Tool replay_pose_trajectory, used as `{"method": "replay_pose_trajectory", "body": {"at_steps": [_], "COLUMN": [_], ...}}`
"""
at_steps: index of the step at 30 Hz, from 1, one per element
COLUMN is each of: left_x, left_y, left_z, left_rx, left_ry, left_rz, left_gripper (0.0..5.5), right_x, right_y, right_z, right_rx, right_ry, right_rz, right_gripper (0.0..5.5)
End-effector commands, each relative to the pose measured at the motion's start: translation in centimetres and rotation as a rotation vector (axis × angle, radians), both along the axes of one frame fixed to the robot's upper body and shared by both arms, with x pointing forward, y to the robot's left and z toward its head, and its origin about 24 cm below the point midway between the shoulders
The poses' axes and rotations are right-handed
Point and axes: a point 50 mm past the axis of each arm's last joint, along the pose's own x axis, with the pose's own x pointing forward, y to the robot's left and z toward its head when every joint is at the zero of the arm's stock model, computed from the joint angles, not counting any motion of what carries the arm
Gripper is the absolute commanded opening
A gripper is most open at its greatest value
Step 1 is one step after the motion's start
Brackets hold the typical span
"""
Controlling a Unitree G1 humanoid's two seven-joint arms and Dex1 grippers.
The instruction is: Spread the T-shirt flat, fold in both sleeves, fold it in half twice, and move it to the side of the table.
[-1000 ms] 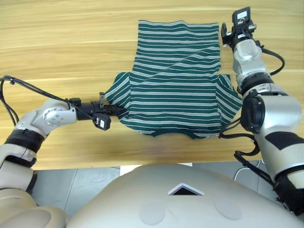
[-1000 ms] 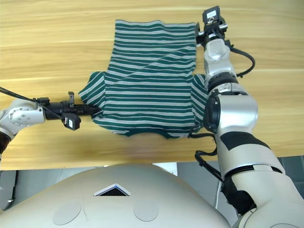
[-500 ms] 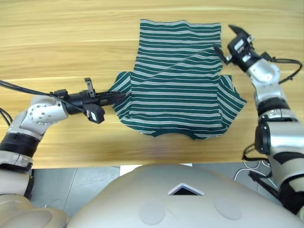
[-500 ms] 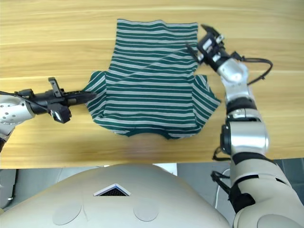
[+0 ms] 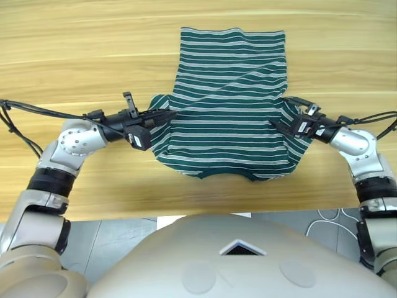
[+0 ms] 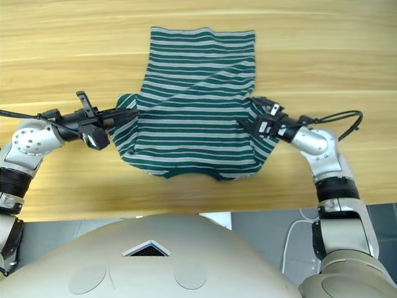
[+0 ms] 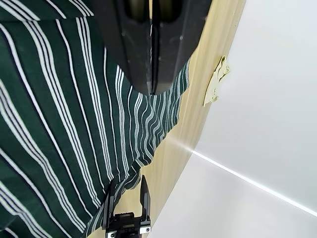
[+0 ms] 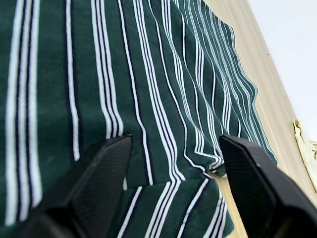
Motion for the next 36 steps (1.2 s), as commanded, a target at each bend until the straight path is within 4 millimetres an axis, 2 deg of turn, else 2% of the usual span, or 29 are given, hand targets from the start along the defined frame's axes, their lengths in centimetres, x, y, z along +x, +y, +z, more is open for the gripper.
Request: {"method": "replay_pose_trajectory", "body": {"at_steps": [1,8,17,21,26,29,31,33,36], "left_x": [0.4,0.5,0.6,0.8,1.0,0.9,1.0,1.2,0.9], "left_y": [-0.1,-0.2,-0.2,-0.2,-0.1,0.1,0.3,0.6,0.9], "left_z": [-0.1,-0.4,-0.7,-0.8,-0.8,-0.9,-0.9,-1.1,-0.6], "left_rx": [0.015,0.018,0.029,0.034,0.039,0.046,0.051,0.085,0.146], "left_ry": [-0.009,-0.002,0.004,0.003,0.002,0.005,0.006,0.000,0.012], "left_rz": [0.006,0.013,0.014,0.018,0.018,0.022,0.026,0.041,0.022], "left_gripper": [0.05,0.05,0.05,0.05,0.05,0.05,0.05,0.05,0.05], "right_x": [-4.2,-6.0,-5.0,-3.9,-3.5,-3.5,-3.5,-3.2,-1.8], "right_y": [0.2,-1.1,-2.8,-4.5,-5.9,-6.4,-5.8,-5.4,-5.2], "right_z": [-3.0,-2.3,-2.4,-2.1,-1.6,-0.5,0.3,1.4,3.9], "right_rx": [-0.118,-0.125,-0.152,-0.190,-0.196,-0.156,-0.094,-0.015,0.126], "right_ry": [0.190,0.206,0.177,0.151,0.142,0.125,0.096,0.039,-0.115], "right_rz": [0.087,0.046,-0.070,-0.144,-0.180,-0.168,-0.129,-0.119,-0.171], "right_gripper": [3.26,3.26,3.26,3.26,3.26,3.26,3.26,3.26,3.26]}}
